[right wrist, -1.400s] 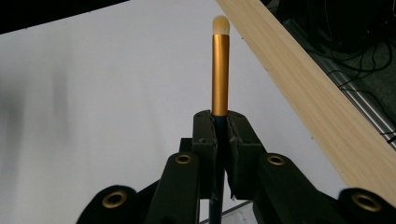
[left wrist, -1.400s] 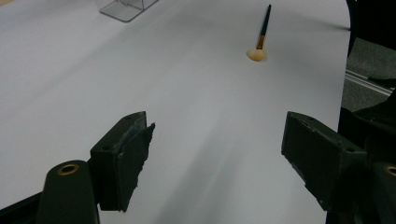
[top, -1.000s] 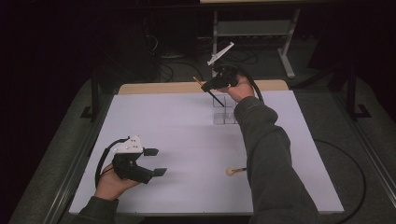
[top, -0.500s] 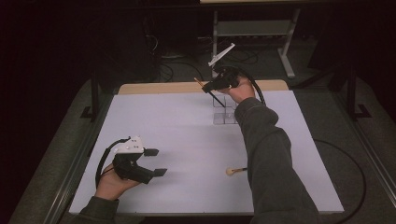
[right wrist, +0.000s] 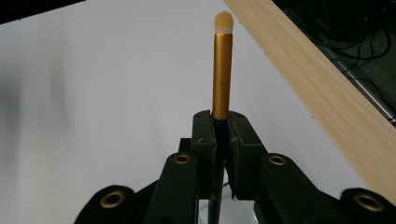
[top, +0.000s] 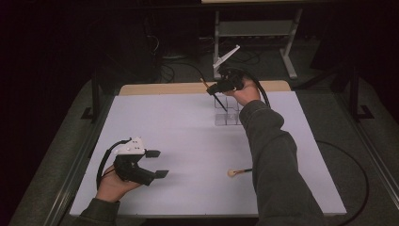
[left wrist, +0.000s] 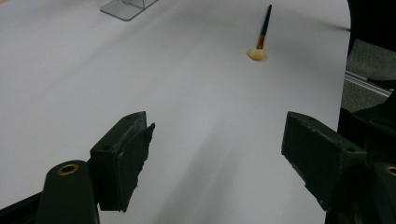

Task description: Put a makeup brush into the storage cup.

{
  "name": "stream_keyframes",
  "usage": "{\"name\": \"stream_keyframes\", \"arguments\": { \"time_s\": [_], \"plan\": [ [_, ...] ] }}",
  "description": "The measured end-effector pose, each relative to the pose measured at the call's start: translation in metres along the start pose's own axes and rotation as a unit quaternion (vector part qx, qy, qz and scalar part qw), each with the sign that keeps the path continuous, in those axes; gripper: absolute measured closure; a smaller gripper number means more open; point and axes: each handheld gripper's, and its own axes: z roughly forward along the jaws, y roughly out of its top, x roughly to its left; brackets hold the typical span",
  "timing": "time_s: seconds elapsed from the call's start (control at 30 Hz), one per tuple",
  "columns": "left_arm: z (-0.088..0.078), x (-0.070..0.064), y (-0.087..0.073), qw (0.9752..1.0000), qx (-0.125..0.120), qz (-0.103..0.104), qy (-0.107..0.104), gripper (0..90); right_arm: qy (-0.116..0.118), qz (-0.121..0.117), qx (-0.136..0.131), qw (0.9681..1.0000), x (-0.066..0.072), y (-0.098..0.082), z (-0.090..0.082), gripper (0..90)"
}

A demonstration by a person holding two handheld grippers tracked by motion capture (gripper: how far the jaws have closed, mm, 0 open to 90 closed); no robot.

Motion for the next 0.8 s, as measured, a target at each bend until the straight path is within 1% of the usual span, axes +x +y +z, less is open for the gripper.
{"name": "stream_keyframes", "arguments": {
  "time_s": [0.03,0.07,0.2,0.27,0.3,0.37,0.47,0.63,0.67,0.8],
  "plan": [
    [0.000,0.000,0.000,1.0000,0.001,0.001,0.000,22.5,-0.003,-0.004,0.001,1.0000,-0.001,-0.002,0.000,81.3],
    [0.000,0.000,0.000,1.0000,-0.001,0.000,0.000,22.4,-0.001,0.001,0.001,1.0000,0.000,-0.003,0.000,81.3],
    [0.000,0.000,0.000,1.0000,-0.001,0.000,0.000,22.5,-0.003,0.003,0.006,1.0000,0.000,-0.006,-0.002,81.2],
    [0.001,0.000,0.000,1.0000,0.002,0.003,0.001,22.4,-0.005,0.001,0.002,1.0000,0.001,-0.007,-0.002,81.1],
    [0.001,-0.001,0.000,1.0000,0.004,0.001,0.002,22.4,-0.005,0.005,0.002,1.0000,0.001,-0.007,-0.002,81.0],
    [0.002,-0.001,0.000,1.0000,0.005,0.006,0.002,22.5,-0.004,0.006,0.005,1.0000,0.002,-0.008,-0.001,81.0],
    [0.002,-0.002,0.000,1.0000,0.005,0.006,0.002,22.4,-0.004,0.006,0.005,1.0000,0.002,-0.010,-0.001,80.5],
    [0.003,-0.002,0.000,1.0000,0.008,0.005,0.002,22.5,-0.006,0.008,0.005,0.9999,0.003,-0.014,-0.001,78.6],
    [0.003,-0.003,0.000,1.0000,0.008,0.006,0.002,22.5,-0.004,0.012,0.006,0.9999,0.003,-0.015,-0.001,77.6],
    [0.003,-0.004,0.000,1.0000,0.008,0.003,0.002,22.5,-0.007,0.012,0.005,0.9999,0.004,-0.016,-0.004,73.8]
  ]
}}
